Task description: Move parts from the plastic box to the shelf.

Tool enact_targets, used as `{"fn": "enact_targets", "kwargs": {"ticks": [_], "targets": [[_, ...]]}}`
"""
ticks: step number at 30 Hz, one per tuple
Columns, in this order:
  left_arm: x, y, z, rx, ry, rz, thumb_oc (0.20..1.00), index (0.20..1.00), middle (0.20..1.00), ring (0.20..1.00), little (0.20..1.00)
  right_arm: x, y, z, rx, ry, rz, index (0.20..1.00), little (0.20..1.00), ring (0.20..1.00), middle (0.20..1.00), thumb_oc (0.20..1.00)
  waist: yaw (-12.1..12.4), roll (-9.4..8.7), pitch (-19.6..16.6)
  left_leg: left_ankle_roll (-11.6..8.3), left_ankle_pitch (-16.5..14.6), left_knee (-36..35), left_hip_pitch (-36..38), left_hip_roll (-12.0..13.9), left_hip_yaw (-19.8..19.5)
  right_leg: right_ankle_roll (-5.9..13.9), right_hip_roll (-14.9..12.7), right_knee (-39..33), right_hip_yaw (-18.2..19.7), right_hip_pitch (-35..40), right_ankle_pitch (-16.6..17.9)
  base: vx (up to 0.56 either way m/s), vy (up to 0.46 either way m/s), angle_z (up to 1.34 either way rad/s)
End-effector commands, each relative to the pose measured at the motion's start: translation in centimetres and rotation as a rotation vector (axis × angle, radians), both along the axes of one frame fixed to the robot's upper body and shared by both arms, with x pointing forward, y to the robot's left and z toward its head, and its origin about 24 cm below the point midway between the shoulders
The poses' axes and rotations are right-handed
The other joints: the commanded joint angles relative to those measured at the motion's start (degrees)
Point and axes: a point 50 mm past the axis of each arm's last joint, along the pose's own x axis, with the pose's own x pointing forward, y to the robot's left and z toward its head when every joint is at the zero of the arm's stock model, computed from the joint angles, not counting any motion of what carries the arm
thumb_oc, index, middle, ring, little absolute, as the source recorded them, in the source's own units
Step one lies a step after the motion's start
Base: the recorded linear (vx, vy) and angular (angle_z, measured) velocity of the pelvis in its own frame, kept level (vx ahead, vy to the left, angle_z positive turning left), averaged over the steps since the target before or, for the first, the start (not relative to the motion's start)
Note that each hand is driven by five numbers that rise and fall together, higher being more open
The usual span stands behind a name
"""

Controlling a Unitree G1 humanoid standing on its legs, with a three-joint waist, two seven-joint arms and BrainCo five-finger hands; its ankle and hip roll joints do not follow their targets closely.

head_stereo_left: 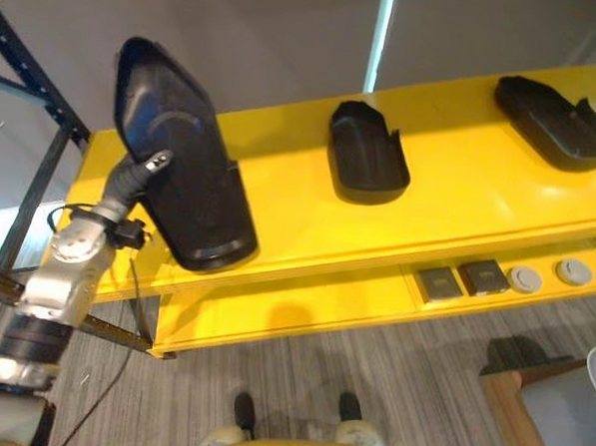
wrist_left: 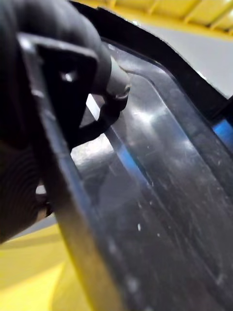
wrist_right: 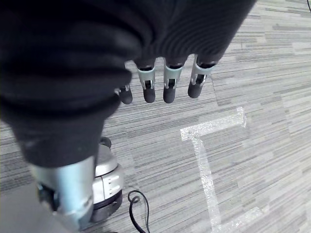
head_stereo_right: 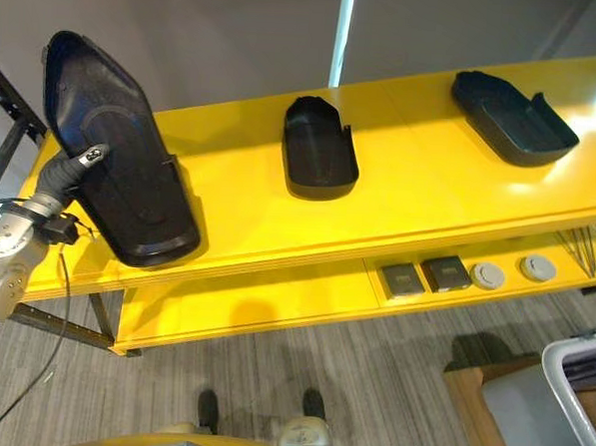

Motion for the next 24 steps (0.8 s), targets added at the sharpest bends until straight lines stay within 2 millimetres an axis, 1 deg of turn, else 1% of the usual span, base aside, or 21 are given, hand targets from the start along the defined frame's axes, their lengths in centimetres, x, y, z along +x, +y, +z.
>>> {"fn": "enact_targets", "kwargs": {"ticks": [1,3,4,7,12,13,16,17,20,24], "targets": [[1.3,2.7,5.6,0.012,-0.106,0.024,0.2,0.2,0.2,0.2,0.2,0.5,-0.2,0.1,-0.009,0.022,0.067,1.0,1.0,1.0,1.0,1.0,-0.47,-1.77,2.92,3.49,-7.4,0.01,1.32,-5.2,3.51,-2.86,2.72,1.05,1.07,-2.41,-2.96,0.11,0.046,-0.19],[1.5,3.7,5.6,0.02,-0.059,0.05,0.2,0.2,0.2,0.2,0.2,0.6,-0.6,0.3,-0.012,0.022,0.069,1.0,1.0,1.0,1.0,1.0,-0.81,-1.57,3.24,3.41,-7.37,0.01,1.31,-5.15,3.71,-2.89,2.69,1.12,1.24,-2.47,-3.01,0.06,0.031,-0.1],[1.7,4.5,5.4,0.026,-0.025,0.057,0.2,0.2,0.2,0.2,0.2,0.7,-0.8,0.4,-0.017,0.017,0.07,1.0,1.0,1.0,1.0,1.0,-1.06,-1.37,3.58,3.37,-7.3,0.01,1.24,-5.12,3.77,-2.88,2.61,1.21,1.35,-2.57,-3.08,0.06,0.041,-0.06],[1.9,6.6,5.5,0.093,0.09,0.088,0.2,0.2,0.2,0.2,0.2,1.7,-1.9,1.0,-0.03,-0.005,0.08,1.0,1.0,1.0,1.0,1.0,-1.52,-0.77,5.19,3.22,-7.08,0.01,0.68,-4.83,3.9,-2.78,2.04,1.56,1.75,-3.3,-3.17,0.02,0.042,-0.13],[1.6,8.6,5.1,0.189,0.191,0.134,0.2,0.2,0.2,0.2,0.2,2.5,-3.0,1.6,-0.054,-0.023,0.112,1.0,1.0,1.0,1.0,1.0,-2.2,-0.02,6.97,2.86,-6.74,0.01,0.37,-4.51,4.14,-2.63,1.55,1.84,2.01,-3.93,-3.15,0.01,0.051,-0.02],[1.5,9.3,5.0,0.214,0.242,0.135,0.2,0.2,0.2,0.2,0.2,3.0,-3.6,1.9,-0.07,-0.037,0.12,1.0,1.0,1.0,1.0,1.0,-2.59,0.39,7.68,2.72,-6.56,0.01,0.12,-4.43,4.33,-2.61,1.43,1.95,2.16,-4.32,-3.17,0.0,0.09,-0.01],[2.0,9.4,5.7,0.281,0.277,0.134,0.2,0.2,0.2,0.2,0.2,4.4,-4.5,2.6,-0.09,-0.072,0.142,1.0,1.0,1.0,1.0,1.0,-3.39,0.94,9.91,2.35,-6.2,0.01,-1.03,-4.2,5.01,-2.86,1.74,2.13,2.67,-5.84,-3.28,-0.05,0.055,-0.04],[2.0,9.4,5.8,0.283,0.276,0.133,0.2,0.2,0.2,0.2,0.2,4.5,-4.5,2.7,-0.09,-0.073,0.142,1.0,1.0,1.0,1.0,1.0,-3.38,0.94,9.97,2.34,-6.19,0.01,-1.08,-4.19,5.03,-2.87,1.75,2.13,2.69,-5.89,-3.28,-0.07,0.01,-0.05],[2.6,9.0,6.5,0.284,0.259,0.131,0.2,0.2,0.2,0.2,0.2,5.6,-4.7,3.0,-0.086,-0.112,0.136,1.0,1.0,1.0,1.0,1.0,-3.81,0.86,11.65,2.14,-5.87,0.01,-2.01,-3.9,5.26,-3.11,2.09,2.15,3.1,-6.99,-3.13,-0.04,-0.002,0.01],[3.2,8.5,7.5,0.282,0.22,0.145,0.2,0.2,0.2,0.2,0.2,6.6,-4.6,3.2,-0.085,-0.149,0.14,1.0,1.0,1.0,1.0,1.0,-4.51,0.55,13.58,1.9,-5.45,0.01,-3.09,-3.54,5.63,-3.25,2.52,2.29,3.81,-8.43,-2.8,-0.04,-0.005,-0.06]]}}
